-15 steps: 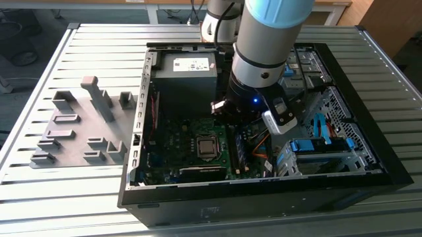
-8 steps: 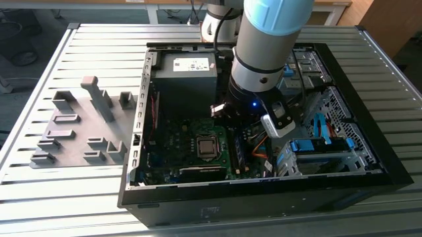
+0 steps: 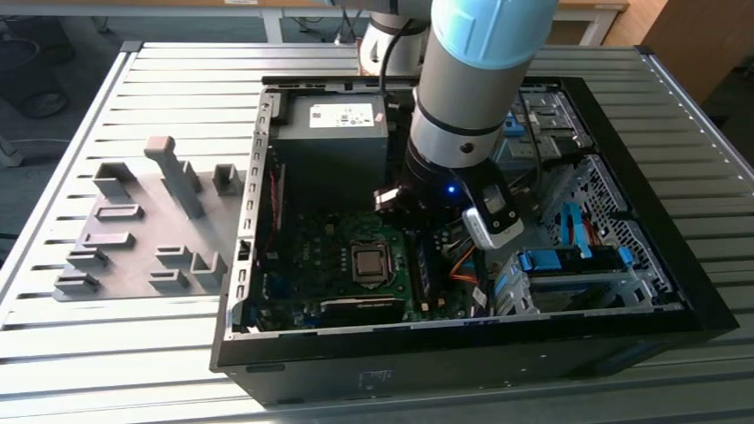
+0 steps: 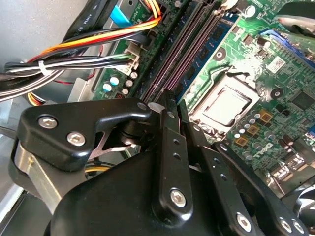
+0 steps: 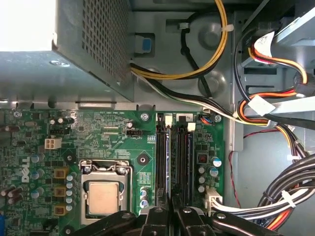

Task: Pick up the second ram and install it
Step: 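Insert the second ram into the second slot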

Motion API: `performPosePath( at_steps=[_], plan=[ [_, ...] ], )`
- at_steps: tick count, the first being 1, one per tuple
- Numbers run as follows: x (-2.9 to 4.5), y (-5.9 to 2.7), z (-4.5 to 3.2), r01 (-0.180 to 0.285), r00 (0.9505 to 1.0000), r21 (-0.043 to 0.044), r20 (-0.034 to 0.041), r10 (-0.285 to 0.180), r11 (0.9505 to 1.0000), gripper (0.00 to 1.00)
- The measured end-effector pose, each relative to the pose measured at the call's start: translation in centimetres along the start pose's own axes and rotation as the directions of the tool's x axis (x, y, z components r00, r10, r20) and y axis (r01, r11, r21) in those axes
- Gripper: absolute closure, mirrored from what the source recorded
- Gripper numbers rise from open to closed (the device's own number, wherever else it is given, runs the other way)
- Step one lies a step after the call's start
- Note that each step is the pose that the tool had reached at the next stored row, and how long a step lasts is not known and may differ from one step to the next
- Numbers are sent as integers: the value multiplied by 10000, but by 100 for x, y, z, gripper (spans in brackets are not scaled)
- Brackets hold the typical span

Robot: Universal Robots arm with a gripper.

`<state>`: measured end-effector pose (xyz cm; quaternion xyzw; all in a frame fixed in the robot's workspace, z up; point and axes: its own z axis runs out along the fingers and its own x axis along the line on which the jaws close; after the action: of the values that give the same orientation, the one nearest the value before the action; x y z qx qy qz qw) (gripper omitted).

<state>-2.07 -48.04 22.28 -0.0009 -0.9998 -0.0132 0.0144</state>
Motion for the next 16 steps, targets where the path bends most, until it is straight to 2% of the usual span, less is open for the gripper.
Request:
performPosePath(
  at_steps=[16],
  plan=[
    [1,-18,58,-13,10000,-9,-7,13,10000,86]
  ],
)
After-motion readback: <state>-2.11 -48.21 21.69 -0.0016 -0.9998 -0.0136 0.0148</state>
